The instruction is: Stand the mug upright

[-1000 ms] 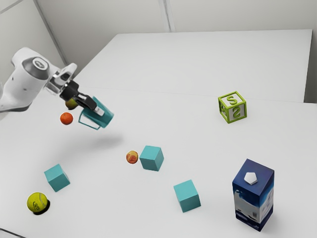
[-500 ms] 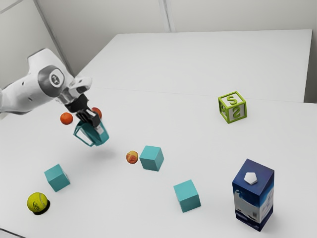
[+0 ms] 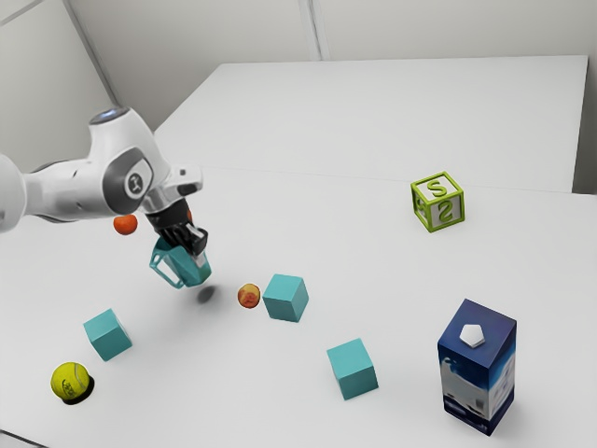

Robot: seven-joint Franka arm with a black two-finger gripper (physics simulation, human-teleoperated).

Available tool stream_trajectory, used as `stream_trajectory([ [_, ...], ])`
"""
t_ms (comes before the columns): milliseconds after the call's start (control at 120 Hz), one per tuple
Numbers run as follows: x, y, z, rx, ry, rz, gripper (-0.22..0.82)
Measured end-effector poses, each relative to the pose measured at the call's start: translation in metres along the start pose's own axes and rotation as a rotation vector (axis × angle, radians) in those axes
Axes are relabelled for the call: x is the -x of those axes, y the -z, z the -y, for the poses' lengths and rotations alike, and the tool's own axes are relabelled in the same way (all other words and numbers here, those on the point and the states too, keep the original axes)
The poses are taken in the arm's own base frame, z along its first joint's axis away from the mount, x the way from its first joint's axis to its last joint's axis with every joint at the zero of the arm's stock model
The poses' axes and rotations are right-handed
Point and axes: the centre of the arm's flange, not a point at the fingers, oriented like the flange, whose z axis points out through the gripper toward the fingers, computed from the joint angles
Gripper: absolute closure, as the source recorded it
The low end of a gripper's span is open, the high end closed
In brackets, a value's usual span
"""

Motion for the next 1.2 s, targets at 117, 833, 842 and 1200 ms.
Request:
stream_trajectory([
  [117, 0.006, -0.012, -0.001, -0.022, 0.043, 0.006, 0.78],
  [833, 0.001, -0.052, 0.0, -0.042, 0.23, -0.027, 0.78],
  [842, 0.001, -0.053, 0.0, -0.042, 0.231, -0.026, 0.78],
  [1200, -0.002, -0.04, -0.008, -0.038, 0.248, -0.056, 0.46],
])
